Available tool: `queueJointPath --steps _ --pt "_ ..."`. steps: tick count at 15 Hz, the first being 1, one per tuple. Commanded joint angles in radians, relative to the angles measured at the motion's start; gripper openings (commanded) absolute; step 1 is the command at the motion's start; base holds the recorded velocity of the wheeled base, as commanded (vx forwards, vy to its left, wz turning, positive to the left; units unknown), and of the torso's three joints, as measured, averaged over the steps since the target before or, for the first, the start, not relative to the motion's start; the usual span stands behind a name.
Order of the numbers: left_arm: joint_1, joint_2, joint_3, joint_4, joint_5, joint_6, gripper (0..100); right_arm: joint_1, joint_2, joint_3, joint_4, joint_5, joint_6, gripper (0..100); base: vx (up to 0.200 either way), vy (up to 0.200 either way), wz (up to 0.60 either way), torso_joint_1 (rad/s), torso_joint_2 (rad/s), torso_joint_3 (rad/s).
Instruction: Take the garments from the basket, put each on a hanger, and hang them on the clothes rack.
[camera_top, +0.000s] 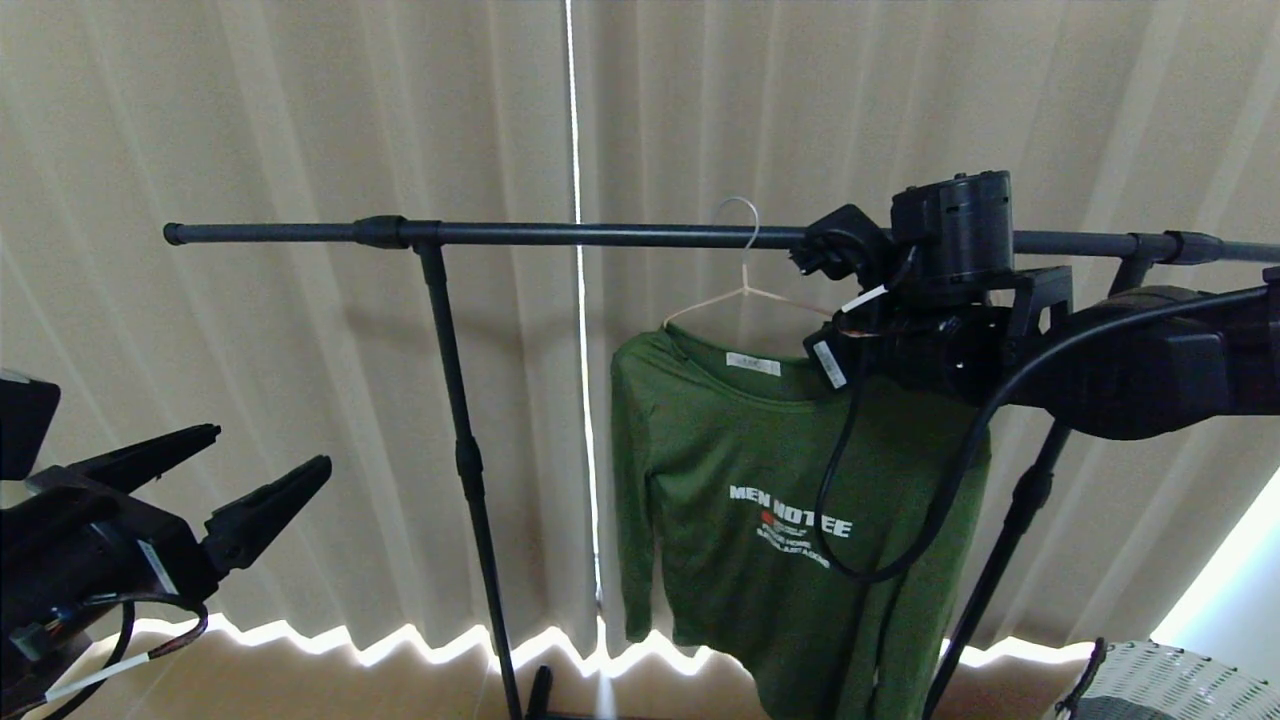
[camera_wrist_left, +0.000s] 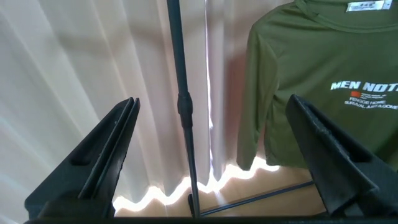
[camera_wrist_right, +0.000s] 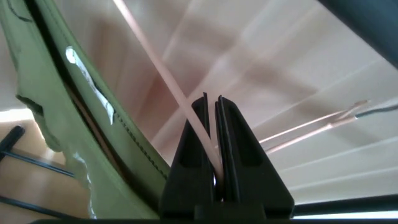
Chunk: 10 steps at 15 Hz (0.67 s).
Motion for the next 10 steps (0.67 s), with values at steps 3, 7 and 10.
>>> queueJointPath --steps 3,7,10 --pt "0.001 0.000 0.000 -0.001 0.000 0.000 100 0.028 0.002 -0.002 0.001 0.001 -0.001 0 0.000 0.000 0.00 0.000 0.00 0.000" --pt "0.001 0.000 0.000 -0.001 0.000 0.000 100 0.028 0.002 -0.003 0.027 0.001 -0.001 0 0.000 0.000 0.00 0.000 0.00 0.000" --pt "0.001 0.000 0.000 -0.001 0.000 0.000 100 0.028 0.004 -0.003 0.022 -0.001 0.000 100 0.000 0.000 0.00 0.000 0.00 0.000"
